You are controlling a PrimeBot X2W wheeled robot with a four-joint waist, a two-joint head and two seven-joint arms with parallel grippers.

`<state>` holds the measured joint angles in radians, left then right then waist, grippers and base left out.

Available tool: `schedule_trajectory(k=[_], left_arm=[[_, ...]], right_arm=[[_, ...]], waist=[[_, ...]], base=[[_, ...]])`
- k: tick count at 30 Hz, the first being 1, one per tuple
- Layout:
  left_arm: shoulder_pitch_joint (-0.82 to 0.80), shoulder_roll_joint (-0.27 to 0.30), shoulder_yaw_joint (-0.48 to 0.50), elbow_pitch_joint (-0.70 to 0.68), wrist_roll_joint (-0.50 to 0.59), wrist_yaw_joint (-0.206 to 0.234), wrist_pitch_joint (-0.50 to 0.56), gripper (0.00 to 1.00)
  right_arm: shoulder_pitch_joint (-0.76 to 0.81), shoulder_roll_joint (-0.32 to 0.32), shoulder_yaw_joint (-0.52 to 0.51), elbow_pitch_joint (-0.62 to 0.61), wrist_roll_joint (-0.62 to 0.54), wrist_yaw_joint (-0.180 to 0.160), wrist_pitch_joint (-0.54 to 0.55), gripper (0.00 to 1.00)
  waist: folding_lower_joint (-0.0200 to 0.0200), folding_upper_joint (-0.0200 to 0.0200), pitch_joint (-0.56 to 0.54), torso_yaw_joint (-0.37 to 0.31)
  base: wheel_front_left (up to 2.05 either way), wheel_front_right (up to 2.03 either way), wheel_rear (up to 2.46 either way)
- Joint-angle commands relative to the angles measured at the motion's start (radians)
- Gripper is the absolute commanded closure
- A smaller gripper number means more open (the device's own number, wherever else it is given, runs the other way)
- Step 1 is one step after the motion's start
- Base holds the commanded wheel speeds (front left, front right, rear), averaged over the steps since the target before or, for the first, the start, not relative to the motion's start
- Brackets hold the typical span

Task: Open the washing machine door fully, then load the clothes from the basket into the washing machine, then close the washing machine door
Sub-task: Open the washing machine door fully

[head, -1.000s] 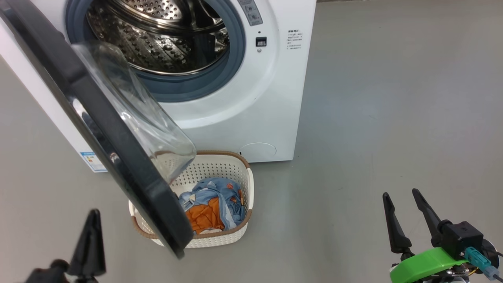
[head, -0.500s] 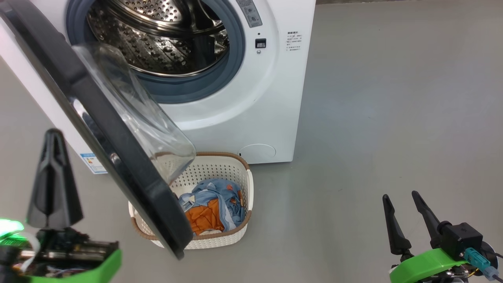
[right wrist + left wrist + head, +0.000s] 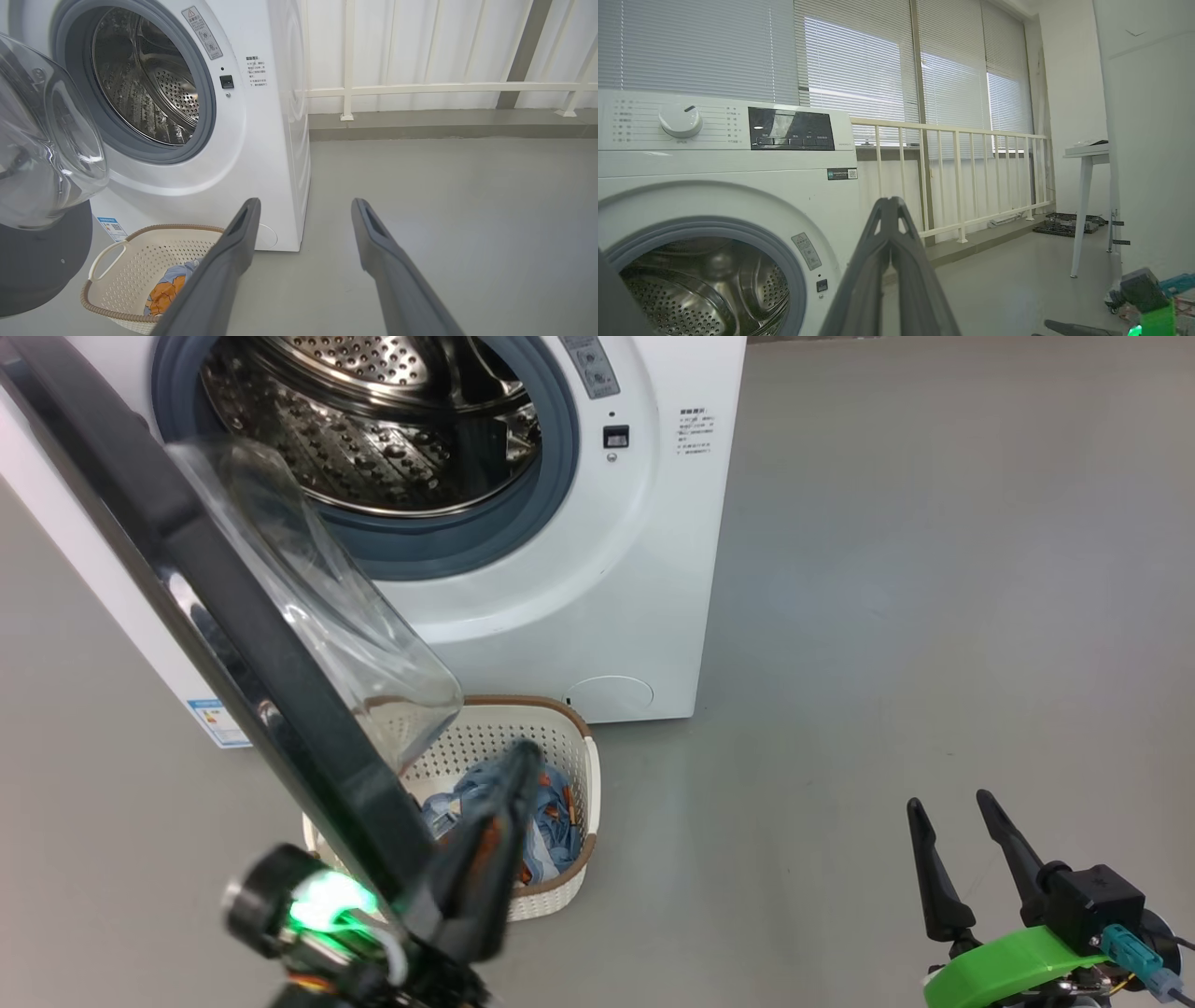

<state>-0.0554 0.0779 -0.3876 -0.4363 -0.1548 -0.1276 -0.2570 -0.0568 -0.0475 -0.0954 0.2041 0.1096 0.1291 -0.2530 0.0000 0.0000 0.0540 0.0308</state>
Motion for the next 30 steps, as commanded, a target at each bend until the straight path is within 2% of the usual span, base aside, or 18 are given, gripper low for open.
schedule_trajectory(k=[1,6,13,20,30], left_arm=[[-0.006,0.008,-0.003,0.006,-0.009,-0.003,-0.005,1.0],[0.007,0.023,-0.085,0.103,-0.021,-0.003,-0.005,1.0],[0.037,0.03,-0.108,0.202,-0.031,-0.003,-0.005,1.0],[0.051,0.024,-0.099,0.267,-0.04,-0.003,-0.005,1.0],[0.003,0.005,-0.015,0.365,-0.064,-0.003,-0.005,1.0]], right_arm=[[-0.011,-0.003,0.029,-0.025,0.002,0.002,-0.009,0.0],[-0.011,-0.003,0.033,-0.026,0.004,0.002,-0.009,0.0],[-0.012,-0.003,0.032,-0.024,0.006,0.002,-0.009,0.0],[-0.012,-0.003,0.029,-0.024,0.008,0.002,-0.009,0.0],[-0.02,-0.003,0.034,-0.022,0.018,0.002,-0.009,0.0]], waist=[[0.0,0.0,0.002,0.0],[0.0,0.0,0.008,0.0],[0.0,0.0,0.012,0.0],[0.0,0.0,0.014,0.003],[0.0,0.0,0.026,-0.013]], base=[[0.0,0.0,0.0],[0.0,0.0,0.0],[0.0,0.0,0.0],[0.0,0.0,0.0],[0.0,0.0,0.0]])
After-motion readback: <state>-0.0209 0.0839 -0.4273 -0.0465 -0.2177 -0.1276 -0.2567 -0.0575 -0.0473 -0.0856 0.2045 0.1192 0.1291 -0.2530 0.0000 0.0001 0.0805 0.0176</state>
